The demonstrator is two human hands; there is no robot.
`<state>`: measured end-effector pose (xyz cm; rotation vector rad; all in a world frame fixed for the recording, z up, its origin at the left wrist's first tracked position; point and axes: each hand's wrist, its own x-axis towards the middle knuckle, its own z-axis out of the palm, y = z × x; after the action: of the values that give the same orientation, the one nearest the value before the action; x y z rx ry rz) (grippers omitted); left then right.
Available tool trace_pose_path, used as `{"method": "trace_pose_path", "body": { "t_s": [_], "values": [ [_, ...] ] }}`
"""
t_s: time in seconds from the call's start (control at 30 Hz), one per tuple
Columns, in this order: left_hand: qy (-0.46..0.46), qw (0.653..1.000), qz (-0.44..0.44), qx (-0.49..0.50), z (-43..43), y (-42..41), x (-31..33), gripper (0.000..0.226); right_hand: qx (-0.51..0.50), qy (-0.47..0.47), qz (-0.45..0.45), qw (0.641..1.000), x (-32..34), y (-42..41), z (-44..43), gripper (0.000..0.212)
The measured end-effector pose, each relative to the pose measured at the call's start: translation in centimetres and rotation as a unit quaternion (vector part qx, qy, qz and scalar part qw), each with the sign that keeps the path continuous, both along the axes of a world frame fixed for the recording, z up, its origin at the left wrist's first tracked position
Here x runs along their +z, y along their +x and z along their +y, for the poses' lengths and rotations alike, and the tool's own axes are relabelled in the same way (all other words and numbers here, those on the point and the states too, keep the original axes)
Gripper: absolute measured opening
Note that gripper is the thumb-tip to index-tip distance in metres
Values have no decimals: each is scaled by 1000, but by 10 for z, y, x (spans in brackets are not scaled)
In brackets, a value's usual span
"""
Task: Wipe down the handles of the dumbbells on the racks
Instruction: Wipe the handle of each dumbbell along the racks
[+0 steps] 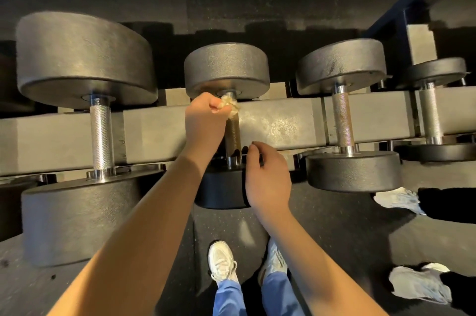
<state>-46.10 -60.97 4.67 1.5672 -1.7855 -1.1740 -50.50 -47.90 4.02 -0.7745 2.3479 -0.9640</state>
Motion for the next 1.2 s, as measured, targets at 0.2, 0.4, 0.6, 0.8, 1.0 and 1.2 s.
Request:
{"method": "trace_pose_path", "body": {
  "t_s": [0.2, 0.4, 0.6, 0.8, 1.0, 1.2],
  "values": [
    [88, 986, -76, -121, 23, 29, 0, 13, -12, 2, -12, 1000, 2, -1, 0, 44],
    [88, 987, -77, -107, 28, 27, -1, 11, -11, -5, -16, 1000, -1, -3, 1, 50],
    [98, 995, 25, 13, 11, 10, 8, 13, -13, -14, -16, 1000, -1, -2, 2, 44],
    [127, 988, -40, -72, 29, 20, 12, 23, -8, -14, 1, 1000, 2, -1, 1, 42],
    [102, 966, -137, -193, 33, 39, 11, 21, 17, -15, 7, 1000, 3, -3, 1, 29],
    [100, 984, -12, -146, 37, 39, 19, 13, 100, -30, 3, 995, 11, -10, 1, 29]
  ]
}}
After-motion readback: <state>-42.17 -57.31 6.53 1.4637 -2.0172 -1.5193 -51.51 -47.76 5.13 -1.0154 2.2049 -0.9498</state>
